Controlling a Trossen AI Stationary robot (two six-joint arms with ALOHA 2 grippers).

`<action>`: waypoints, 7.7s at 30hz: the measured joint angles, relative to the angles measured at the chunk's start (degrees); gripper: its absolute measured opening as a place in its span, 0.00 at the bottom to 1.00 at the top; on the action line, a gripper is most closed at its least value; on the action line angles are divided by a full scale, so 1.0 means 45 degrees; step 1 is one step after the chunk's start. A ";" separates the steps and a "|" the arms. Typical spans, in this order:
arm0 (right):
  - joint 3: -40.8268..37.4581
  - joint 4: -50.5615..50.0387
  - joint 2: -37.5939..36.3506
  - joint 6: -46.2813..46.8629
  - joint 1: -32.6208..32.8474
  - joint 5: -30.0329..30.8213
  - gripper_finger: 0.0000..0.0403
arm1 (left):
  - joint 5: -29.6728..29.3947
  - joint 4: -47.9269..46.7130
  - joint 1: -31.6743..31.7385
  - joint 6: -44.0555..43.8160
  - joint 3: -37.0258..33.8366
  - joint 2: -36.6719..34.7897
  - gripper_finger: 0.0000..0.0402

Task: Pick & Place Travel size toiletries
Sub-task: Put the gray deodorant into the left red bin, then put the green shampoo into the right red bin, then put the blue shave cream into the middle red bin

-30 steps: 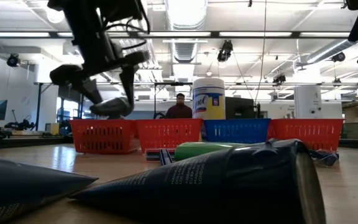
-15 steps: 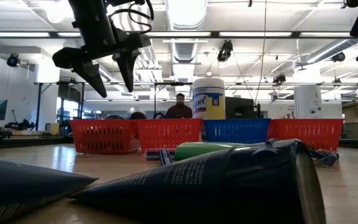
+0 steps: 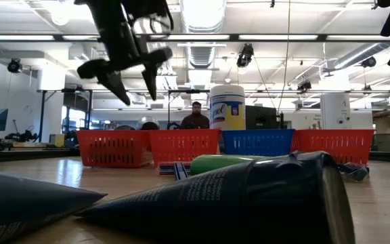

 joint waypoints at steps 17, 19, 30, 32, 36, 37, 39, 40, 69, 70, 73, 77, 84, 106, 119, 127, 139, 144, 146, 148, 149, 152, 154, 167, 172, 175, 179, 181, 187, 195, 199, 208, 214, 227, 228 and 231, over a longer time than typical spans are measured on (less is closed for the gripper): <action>-0.0024 0.0097 0.0574 0.0374 0.0015 -0.0005 0.90 | 0.1634 0.1214 0.0566 0.1874 -0.0005 0.2196 0.73; -0.0027 0.0112 0.0725 0.0374 0.0015 -0.0158 0.90 | 0.1651 0.1238 0.0409 0.1955 -0.0005 0.2087 0.69; -0.0034 0.0087 0.1061 0.0327 0.0015 -0.0590 0.90 | 0.2110 0.1151 -0.0979 0.1173 -0.0005 0.0905 0.62; -0.0034 0.0078 0.1054 0.0326 0.0015 -0.0592 0.90 | 0.2068 0.1344 -0.1456 0.1300 -0.0005 0.0587 0.62; -0.0034 0.0082 0.1056 0.0090 0.0015 -0.0595 0.90 | 0.2607 0.2762 -0.2759 0.4245 -0.0005 0.0028 0.62; -0.0034 0.0090 0.1059 0.0011 0.0015 -0.0604 0.90 | 0.3012 0.3343 -0.3129 0.5444 -0.0005 -0.0022 0.62; -0.0034 0.0190 0.1059 -0.0277 0.0015 -0.0691 0.90 | 0.3753 0.4453 -0.3902 0.7420 0.0000 -0.0030 0.62; -0.0034 0.0370 0.1059 -0.0424 -0.0004 -0.0871 0.90 | 0.3878 0.4742 -0.4261 0.8044 0.0003 -0.0003 0.62; 0.7919 0.6282 1.3474 -0.3535 -0.4384 -0.5815 0.90 | 0.3421 0.1794 -0.8449 0.8862 -0.3577 -0.5968 0.62; 0.8463 0.6006 1.3950 -0.3711 -0.4435 -0.5925 0.90 | 0.3214 0.1810 -0.8565 0.8726 -0.3787 -0.6265 0.62; 0.9957 0.5102 1.5252 -0.4127 -0.4505 -0.6231 0.90 | 0.2758 0.1894 -0.8790 0.8229 -0.4286 -0.7028 0.62; 1.1260 0.3909 1.6481 -0.4259 -0.4624 -0.6971 0.90 | 0.2700 0.2016 -0.8903 0.7830 -0.4680 -0.7719 0.61; 1.1686 0.4094 1.7241 -0.4449 -0.4951 -0.7251 0.89 | 0.2541 0.2083 -0.8907 0.8049 -0.4818 -0.7994 0.61; 1.1680 0.1495 1.4735 -0.3587 -0.5409 -0.6421 0.28 | 0.1890 0.2101 -0.8903 0.8650 -0.4818 -0.7840 0.61; 0.4701 0.1428 0.8685 -0.0659 -0.8811 -0.6195 0.32 | 0.0151 0.2884 -0.8898 0.8669 -0.4818 -0.7808 0.61; 0.1883 0.3768 0.7604 -0.1527 -1.0220 -0.6405 0.46 | 0.0416 0.2967 -0.8898 0.8614 -0.4818 -0.7556 0.61; 0.1887 0.3656 0.6805 -0.1706 -0.9834 -0.5008 0.74 | 0.3160 0.3861 -0.8898 1.1587 -0.4818 -0.5026 0.61; 0.2987 0.3708 0.7005 -0.3371 -0.9169 -0.4862 0.81 | 0.4782 0.5368 -0.9014 1.4894 -0.4818 -0.3540 0.61; 0.3509 0.3588 0.7213 -0.3535 -0.8776 -0.4862 0.84 | 0.4899 0.5882 -0.9040 1.7055 -0.4764 -0.2879 0.61; 0.4053 0.3164 0.7336 -0.2893 -0.8356 -0.4868 0.86 | 0.5126 0.6567 -0.8969 1.9060 -0.4678 -0.2226 0.61; 0.4247 0.2866 0.7360 -0.2458 -0.8143 -0.4872 0.87 | 0.5438 0.6969 -0.8860 1.9894 -0.4590 -0.1882 0.61; 0.4505 0.2404 0.7393 -0.1259 -0.7507 -0.4877 0.90 | 0.6941 0.7986 -0.8508 2.0960 -0.4184 -0.0789 0.61; 0.4522 0.1896 0.7387 -0.0558 -0.7114 -0.4882 0.91 | 0.7536 0.8173 -0.8381 2.1111 -0.3700 -0.0038 0.61; 0.4115 0.0131 0.6416 0.0800 -0.6251 -0.5288 0.91 | 0.8952 0.7917 -0.8161 2.3400 0.0234 0.4153 0.61; 0.3659 -0.0059 0.5292 0.0855 -0.6217 -0.5033 0.91 | 0.9545 0.6654 -0.8125 2.3616 0.1977 0.5575 0.61; 0.3361 -0.0032 0.4729 0.1103 -0.6069 -0.4605 0.91 | 0.9842 0.5534 -0.8112 2.3647 0.2810 0.6330 0.61; 0.2968 0.0023 0.4202 0.1343 -0.5881 -0.4304 0.91 | 1.0011 0.5079 -0.8091 2.3725 0.3456 0.7121 0.61; 0.2798 -0.0009 0.4077 0.1380 -0.5754 -0.4254 0.91 | 1.0077 0.5067 -0.8083 2.3790 0.3718 0.7360 0.59; 0.2676 0.0012 0.4046 0.1203 -0.5557 -0.4245 0.91 | 1.0087 0.4094 -0.8033 2.3835 0.4157 0.7502 0.42; 0.2676 0.0000 0.4036 0.0782 -0.5557 -0.4240 0.91 | 0.8983 0.1984 -0.7898 2.3251 0.4825 0.7311 0.31; 0.2765 -0.0034 0.4013 0.0744 -0.5537 -0.4219 0.91 | 0.7811 0.1745 -0.7326 2.1452 0.5097 0.6248 0.31; 0.3440 -0.0281 0.3399 0.0788 -0.5367 -0.2716 0.91 | 0.4974 0.3686 -0.3745 0.9322 0.3307 0.2157 0.31; 0.3499 -0.0353 0.2988 0.0797 -0.5367 -0.1516 0.91 | 0.3692 0.5799 -0.1080 0.3330 0.0358 0.0482 0.31; 0.3122 -0.0379 0.2953 0.0765 -0.5401 -0.0952 0.91 | 0.2614 0.8442 0.0154 0.0135 -0.1631 0.1331 0.37; 0.3085 -0.0379 0.2953 0.0774 -0.5401 -0.0955 0.91 | 0.2619 0.8445 0.0134 0.0277 -0.1627 0.1360 0.39; 0.3004 -0.0365 0.2953 0.0800 -0.5401 -0.0957 0.91 | 0.2648 0.8432 0.0091 0.0360 -0.1604 0.1413 0.47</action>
